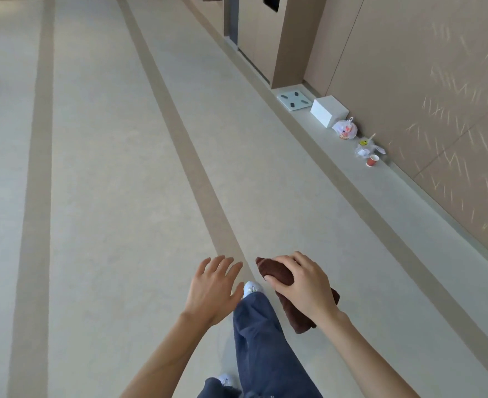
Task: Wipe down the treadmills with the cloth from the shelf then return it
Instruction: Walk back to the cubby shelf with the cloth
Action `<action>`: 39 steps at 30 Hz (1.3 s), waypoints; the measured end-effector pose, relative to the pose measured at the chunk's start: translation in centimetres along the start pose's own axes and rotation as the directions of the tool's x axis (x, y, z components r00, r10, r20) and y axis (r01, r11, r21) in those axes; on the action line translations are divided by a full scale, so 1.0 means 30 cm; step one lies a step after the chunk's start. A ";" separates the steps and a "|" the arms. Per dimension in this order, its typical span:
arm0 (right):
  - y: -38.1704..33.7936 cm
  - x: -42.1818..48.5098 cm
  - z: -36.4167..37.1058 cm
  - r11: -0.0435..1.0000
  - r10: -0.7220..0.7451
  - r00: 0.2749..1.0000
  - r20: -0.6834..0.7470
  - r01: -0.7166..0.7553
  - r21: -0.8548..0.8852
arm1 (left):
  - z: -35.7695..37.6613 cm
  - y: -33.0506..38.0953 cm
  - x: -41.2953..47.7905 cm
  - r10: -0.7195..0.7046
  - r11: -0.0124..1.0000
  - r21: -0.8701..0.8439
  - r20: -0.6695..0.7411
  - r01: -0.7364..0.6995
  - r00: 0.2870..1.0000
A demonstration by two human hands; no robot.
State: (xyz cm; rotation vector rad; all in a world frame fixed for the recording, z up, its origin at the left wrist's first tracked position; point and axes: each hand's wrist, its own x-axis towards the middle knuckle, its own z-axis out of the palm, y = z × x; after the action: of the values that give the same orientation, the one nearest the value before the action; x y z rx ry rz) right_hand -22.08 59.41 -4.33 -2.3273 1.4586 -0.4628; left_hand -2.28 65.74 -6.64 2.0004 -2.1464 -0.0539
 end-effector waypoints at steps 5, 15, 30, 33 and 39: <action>0.113 0.346 0.001 1.000 -0.007 1.000 0.004 0.007 -0.015 | 0.045 -0.098 0.323 -0.012 1.000 0.017 0.019 0.012 1.000; 0.274 1.132 -0.179 0.999 -0.050 0.992 -0.117 0.048 -0.025 | -0.082 -0.267 1.155 -0.055 0.998 -0.024 -0.180 0.051 0.982; 0.403 1.881 -0.058 0.999 0.037 0.998 -0.059 -0.038 -0.010 | 0.078 -0.614 1.878 0.015 0.998 -0.062 -0.041 -0.017 0.999; 0.385 2.128 -0.066 0.999 0.040 0.996 -0.076 -0.041 -0.022 | 0.065 -0.733 2.094 0.047 0.998 -0.044 -0.037 -0.049 0.998; 0.339 2.566 -0.089 1.000 0.012 0.989 -0.145 -0.013 -0.006 | 0.014 -0.948 2.469 0.092 0.995 -0.017 -0.097 -0.094 0.991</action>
State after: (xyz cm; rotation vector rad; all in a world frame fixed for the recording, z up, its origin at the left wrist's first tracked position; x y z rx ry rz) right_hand 0.66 -14.76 0.00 -2.3315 1.5406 -0.6363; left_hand 21.20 -9.94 -2.51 1.8493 -2.1652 0.0330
